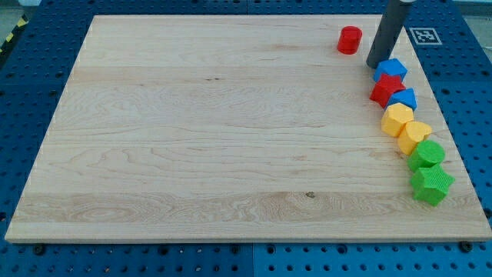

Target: Slide the red circle down a bit

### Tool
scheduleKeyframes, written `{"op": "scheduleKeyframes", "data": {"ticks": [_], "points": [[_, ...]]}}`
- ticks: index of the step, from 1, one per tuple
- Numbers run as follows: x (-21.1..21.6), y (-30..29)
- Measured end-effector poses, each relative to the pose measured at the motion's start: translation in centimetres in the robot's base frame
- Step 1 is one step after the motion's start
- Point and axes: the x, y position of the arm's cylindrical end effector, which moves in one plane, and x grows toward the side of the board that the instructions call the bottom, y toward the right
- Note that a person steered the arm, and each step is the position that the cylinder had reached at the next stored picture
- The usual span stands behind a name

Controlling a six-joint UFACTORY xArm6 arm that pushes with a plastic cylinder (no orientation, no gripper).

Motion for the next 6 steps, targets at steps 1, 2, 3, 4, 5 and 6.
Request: {"op": "scheduleKeyframes", "data": {"ticks": [1, 2, 3, 4, 5, 6], "points": [[-0.1, -1.1], [-2.2, -4.3], [-5.1, -8.9], [-7.4, -11.1], [-7.6, -11.0], [-7.6, -10.6]]}}
